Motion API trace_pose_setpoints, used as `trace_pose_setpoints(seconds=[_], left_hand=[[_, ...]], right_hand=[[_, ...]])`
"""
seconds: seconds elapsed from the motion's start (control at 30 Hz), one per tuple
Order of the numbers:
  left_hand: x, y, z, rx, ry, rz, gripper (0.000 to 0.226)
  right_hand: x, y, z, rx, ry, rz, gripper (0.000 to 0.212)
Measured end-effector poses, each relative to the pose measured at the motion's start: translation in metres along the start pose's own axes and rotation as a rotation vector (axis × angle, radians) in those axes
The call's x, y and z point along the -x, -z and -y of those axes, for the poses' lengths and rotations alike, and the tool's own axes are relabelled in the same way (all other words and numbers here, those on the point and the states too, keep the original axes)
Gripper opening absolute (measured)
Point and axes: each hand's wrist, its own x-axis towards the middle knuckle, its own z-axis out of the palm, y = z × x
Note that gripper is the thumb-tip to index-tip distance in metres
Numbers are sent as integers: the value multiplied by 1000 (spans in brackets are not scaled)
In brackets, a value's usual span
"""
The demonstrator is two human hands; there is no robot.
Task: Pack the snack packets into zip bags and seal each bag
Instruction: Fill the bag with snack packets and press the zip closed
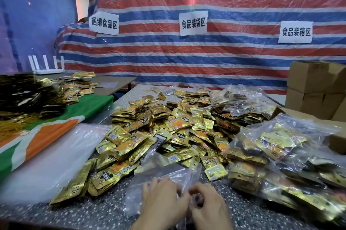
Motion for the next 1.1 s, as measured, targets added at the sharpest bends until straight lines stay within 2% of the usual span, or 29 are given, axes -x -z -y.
trace_pose_setpoints(seconds=[0.17,0.27,0.3,0.4,0.5,0.57,0.63,0.73,0.8,0.87,0.97,1.1], left_hand=[[-3,19,13,252,50,-181,46],[0,45,21,479,41,-324,21],[2,54,23,582,39,-345,16],[8,75,28,868,15,-298,22],[7,68,24,772,-13,-273,16],[5,48,18,616,-15,-163,6],[3,19,15,507,-22,9,17],[6,-2,11,526,3,35,35],[7,-4,9,546,-9,47,49],[6,0,6,547,-34,73,56],[3,13,3,603,-81,80,40],[-2,31,2,595,-62,79,27]], right_hand=[[2,0,-1,70,-23,-30,19],[1,2,-5,105,-32,-78,19],[0,4,-5,124,-46,-93,23],[-5,10,-6,235,-126,-160,52],[-9,14,-5,294,-168,-237,61],[-9,14,-4,352,-152,-250,57],[-7,12,-5,391,-115,-213,44],[-7,7,-6,391,-79,-149,32],[-9,3,-10,256,-33,-114,21],[-10,0,-13,-1,16,-107,11],[-12,2,-10,-285,73,-92,14],[-17,12,-2,-459,85,-26,11]])
